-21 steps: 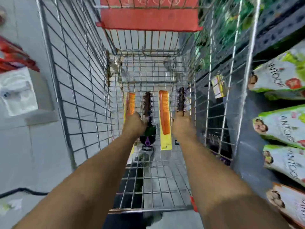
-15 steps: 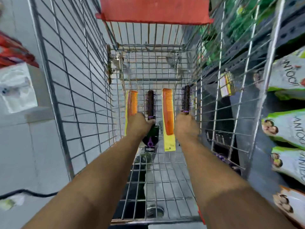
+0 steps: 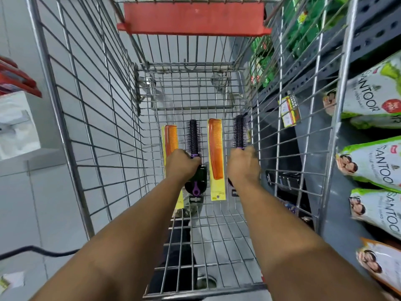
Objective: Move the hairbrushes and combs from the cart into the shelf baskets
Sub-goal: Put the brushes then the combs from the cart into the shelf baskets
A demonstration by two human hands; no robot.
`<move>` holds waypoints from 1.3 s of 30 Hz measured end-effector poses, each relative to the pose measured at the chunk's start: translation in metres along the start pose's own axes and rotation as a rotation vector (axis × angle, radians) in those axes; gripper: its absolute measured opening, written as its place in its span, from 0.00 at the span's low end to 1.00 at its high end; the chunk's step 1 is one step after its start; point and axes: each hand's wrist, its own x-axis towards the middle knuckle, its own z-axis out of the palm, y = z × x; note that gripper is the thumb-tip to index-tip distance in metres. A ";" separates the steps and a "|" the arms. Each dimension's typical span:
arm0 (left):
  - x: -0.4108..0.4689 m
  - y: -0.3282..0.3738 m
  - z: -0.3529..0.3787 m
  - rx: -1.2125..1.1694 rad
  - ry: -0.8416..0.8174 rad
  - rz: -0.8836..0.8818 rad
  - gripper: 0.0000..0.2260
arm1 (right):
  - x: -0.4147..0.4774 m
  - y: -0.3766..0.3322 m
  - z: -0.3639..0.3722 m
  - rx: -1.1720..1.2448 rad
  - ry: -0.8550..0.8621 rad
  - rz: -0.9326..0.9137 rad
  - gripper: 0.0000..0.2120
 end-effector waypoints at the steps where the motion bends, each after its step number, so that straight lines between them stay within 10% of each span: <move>1: -0.002 0.001 -0.002 -0.019 0.005 0.006 0.14 | -0.003 0.001 -0.002 0.007 0.010 -0.016 0.12; 20: -0.160 0.092 -0.144 -0.350 0.267 0.361 0.12 | -0.173 0.025 -0.198 0.339 0.443 -0.318 0.12; 39: -0.358 0.309 -0.096 -0.372 -0.067 0.889 0.13 | -0.322 0.255 -0.317 0.460 0.900 -0.009 0.13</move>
